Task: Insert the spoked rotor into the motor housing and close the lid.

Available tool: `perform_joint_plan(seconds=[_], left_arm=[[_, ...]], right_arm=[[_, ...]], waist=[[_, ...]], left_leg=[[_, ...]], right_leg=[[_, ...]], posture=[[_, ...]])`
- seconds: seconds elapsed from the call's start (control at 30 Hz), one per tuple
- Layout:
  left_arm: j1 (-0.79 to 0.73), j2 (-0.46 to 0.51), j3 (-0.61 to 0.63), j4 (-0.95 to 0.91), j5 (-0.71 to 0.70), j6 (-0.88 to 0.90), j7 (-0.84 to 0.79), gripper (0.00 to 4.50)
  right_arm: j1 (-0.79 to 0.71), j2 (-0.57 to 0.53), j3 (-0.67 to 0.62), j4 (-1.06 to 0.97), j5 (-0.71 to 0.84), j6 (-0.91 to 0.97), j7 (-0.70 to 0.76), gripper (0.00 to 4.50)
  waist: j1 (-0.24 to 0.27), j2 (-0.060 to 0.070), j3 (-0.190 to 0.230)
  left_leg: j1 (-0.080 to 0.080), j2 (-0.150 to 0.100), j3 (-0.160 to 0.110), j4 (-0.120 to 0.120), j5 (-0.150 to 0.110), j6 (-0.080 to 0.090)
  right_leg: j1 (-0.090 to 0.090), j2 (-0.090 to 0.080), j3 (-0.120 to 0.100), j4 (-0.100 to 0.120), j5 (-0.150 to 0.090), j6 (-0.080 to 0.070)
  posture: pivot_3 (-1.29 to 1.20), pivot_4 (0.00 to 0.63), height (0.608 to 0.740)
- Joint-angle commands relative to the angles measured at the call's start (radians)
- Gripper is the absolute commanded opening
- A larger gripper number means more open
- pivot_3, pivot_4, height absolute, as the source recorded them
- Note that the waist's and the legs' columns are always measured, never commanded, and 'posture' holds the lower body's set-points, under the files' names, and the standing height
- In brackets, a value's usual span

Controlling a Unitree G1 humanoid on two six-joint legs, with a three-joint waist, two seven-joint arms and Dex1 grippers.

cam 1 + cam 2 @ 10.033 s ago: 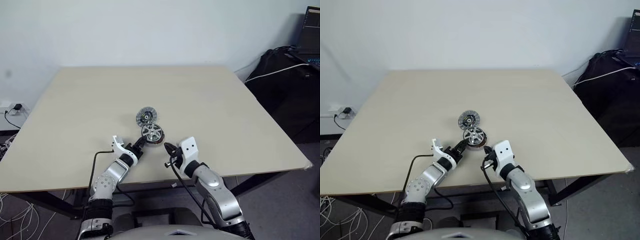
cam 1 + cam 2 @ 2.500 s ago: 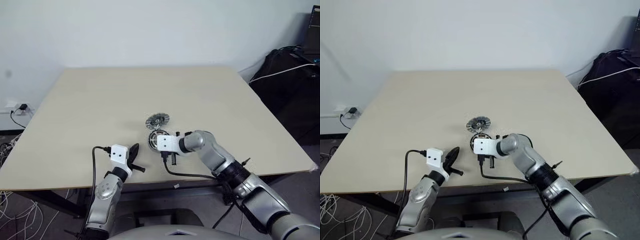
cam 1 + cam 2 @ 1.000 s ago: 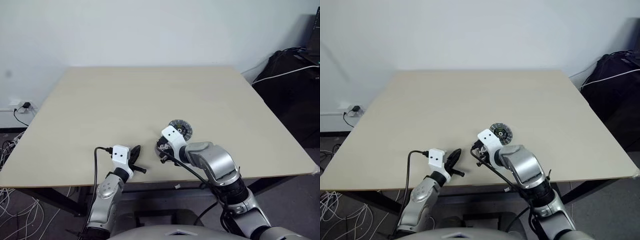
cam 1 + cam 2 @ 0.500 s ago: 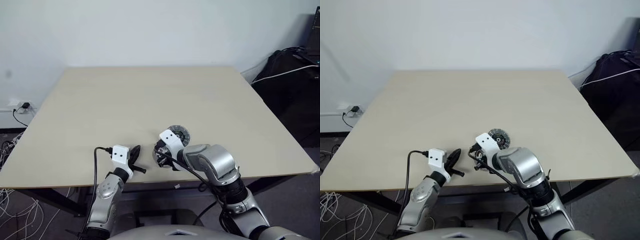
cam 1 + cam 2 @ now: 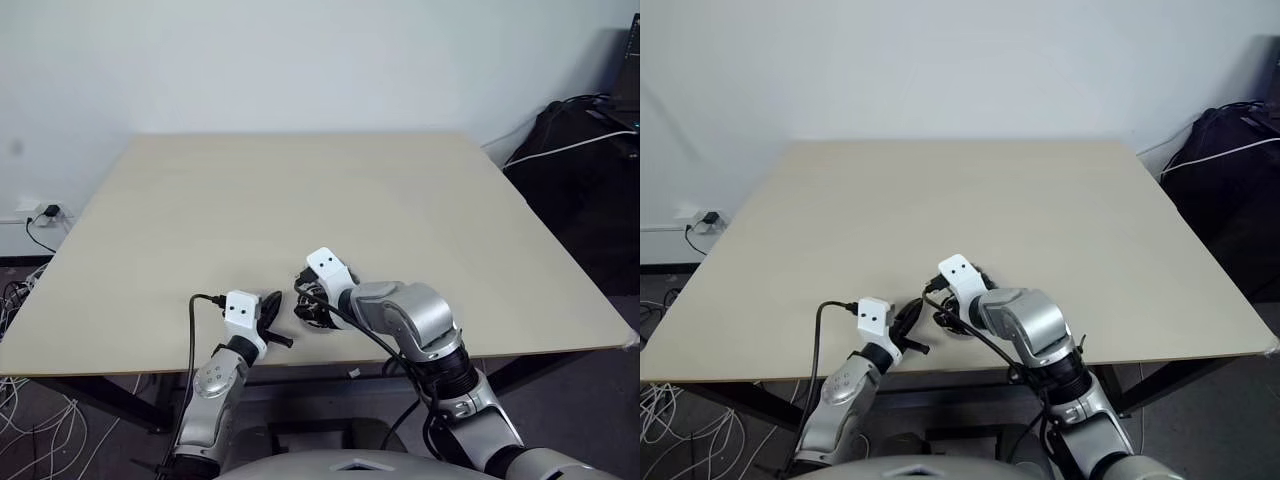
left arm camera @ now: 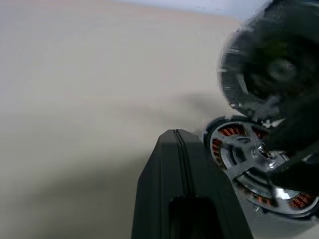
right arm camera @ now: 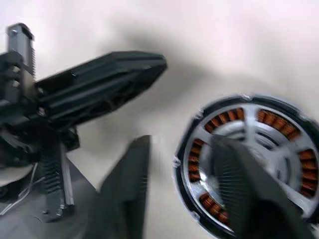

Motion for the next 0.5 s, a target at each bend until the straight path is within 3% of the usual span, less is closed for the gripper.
perform_joint_plan(seconds=[0.03, 0.2, 0.4, 0.5], left_arm=[[-0.008, -0.006, -0.002, -0.023, -0.008, -0.003, 0.001, 0.00], [-0.010, -0.006, -0.002, -0.022, -0.011, 0.002, -0.002, 0.00], [-0.012, -0.008, 0.000, -0.021, -0.015, 0.009, -0.004, 0.00], [-0.015, -0.010, 0.000, -0.017, -0.017, 0.012, -0.006, 0.00]], right_arm=[[-0.018, -0.002, -0.012, -0.046, 0.038, -0.023, 0.014, 2.86], [-0.025, -0.060, 0.018, -0.125, 0.090, -0.055, 0.069, 2.86], [-0.021, -0.292, 0.183, -0.237, 0.061, -0.282, 0.194, 2.86], [-0.035, -0.459, 0.318, -0.244, -0.041, -0.481, 0.288, 2.86]], waist=[[0.000, 0.000, 0.000], [0.000, 0.000, 0.000], [0.000, 0.000, 0.000], [0.000, 0.000, 0.000]], left_leg=[[0.000, 0.000, 0.000, 0.000, 0.000, 0.000], [0.000, 0.000, 0.000, 0.000, 0.000, 0.000], [0.000, 0.000, 0.000, 0.000, -0.001, 0.001], [0.000, -0.001, 0.000, 0.000, -0.001, 0.002]], right_leg=[[0.000, 0.000, 0.000, 0.000, 0.000, 0.000], [0.000, 0.000, 0.000, 0.000, 0.000, 0.000], [0.000, -0.001, 0.000, -0.001, -0.001, -0.002], [0.001, -0.001, 0.000, -0.001, -0.002, -0.002]], posture=[[0.00, 0.000, 0.740], [0.00, 0.000, 0.740], [0.00, 0.000, 0.740], [0.00, 0.000, 0.740]])
